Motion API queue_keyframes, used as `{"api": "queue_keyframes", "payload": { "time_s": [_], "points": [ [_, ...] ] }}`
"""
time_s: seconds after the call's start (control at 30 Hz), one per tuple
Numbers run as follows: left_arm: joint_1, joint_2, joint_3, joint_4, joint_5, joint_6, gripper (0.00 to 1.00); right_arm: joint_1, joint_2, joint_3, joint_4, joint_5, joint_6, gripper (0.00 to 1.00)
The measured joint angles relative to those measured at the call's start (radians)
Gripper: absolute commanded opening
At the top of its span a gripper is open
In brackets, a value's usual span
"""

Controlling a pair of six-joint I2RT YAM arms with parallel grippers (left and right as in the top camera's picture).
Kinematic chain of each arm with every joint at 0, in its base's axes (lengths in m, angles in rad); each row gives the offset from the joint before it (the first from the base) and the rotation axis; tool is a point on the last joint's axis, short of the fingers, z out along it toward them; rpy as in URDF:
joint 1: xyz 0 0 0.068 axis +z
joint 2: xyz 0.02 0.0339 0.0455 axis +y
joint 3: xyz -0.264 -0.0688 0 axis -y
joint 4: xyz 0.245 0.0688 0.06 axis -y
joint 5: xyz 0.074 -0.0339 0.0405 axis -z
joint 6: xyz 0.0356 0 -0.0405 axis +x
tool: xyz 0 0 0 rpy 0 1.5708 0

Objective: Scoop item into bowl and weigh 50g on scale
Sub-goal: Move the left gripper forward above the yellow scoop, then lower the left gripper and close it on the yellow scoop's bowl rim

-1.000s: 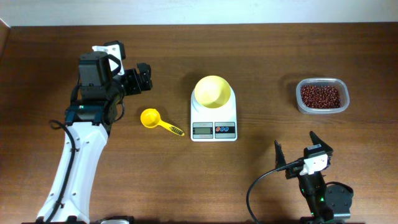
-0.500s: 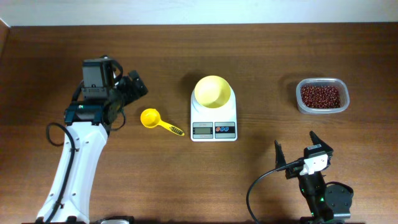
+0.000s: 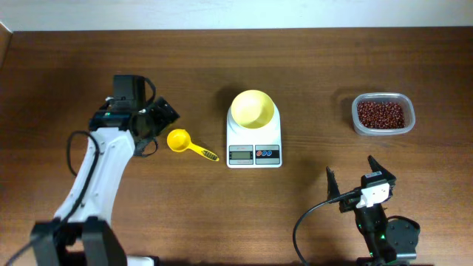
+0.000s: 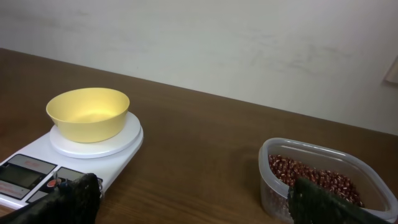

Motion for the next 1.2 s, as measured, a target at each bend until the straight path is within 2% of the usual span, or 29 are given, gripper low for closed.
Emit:
{"api": "queue_keyframes", "payload": {
  "time_s": [0.17, 0.37, 0.57, 0.67, 0.83, 0.9, 1.0, 1.03, 1.2],
  "points": [
    [0.000, 0.101, 0.000, 0.025, 0.021, -0.035, 0.99, 0.000, 0.000, 0.000, 0.000, 0.000, 0.000, 0.99],
    [0.000, 0.105, 0.000, 0.138, 0.023, -0.043, 0.99, 0.000, 0.000, 0.000, 0.000, 0.000, 0.000, 0.99],
    [0.000, 0.105, 0.000, 0.151, 0.046, -0.046, 0.99, 0.000, 0.000, 0.000, 0.000, 0.000, 0.000, 0.99],
    [0.000, 0.105, 0.000, 0.148, 0.047, -0.047, 0.92, 0.000, 0.000, 0.000, 0.000, 0.000, 0.000, 0.99],
    [0.000, 0.105, 0.000, 0.148, 0.051, -0.050, 0.88, 0.000, 0.000, 0.000, 0.000, 0.000, 0.000, 0.99],
    [0.000, 0.105, 0.000, 0.150, 0.073, -0.050, 0.84, 0.000, 0.000, 0.000, 0.000, 0.000, 0.000, 0.99],
    [0.000, 0.105, 0.000, 0.173, 0.117, -0.051, 0.84, 0.000, 0.000, 0.000, 0.000, 0.000, 0.000, 0.99],
    [0.000, 0.105, 0.000, 0.175, 0.127, -0.051, 0.79, 0.000, 0.000, 0.000, 0.000, 0.000, 0.000, 0.99],
    [0.000, 0.105, 0.027, 0.140, 0.183, -0.053, 0.76, 0.000, 0.000, 0.000, 0.000, 0.000, 0.000, 0.99]
  ]
}}
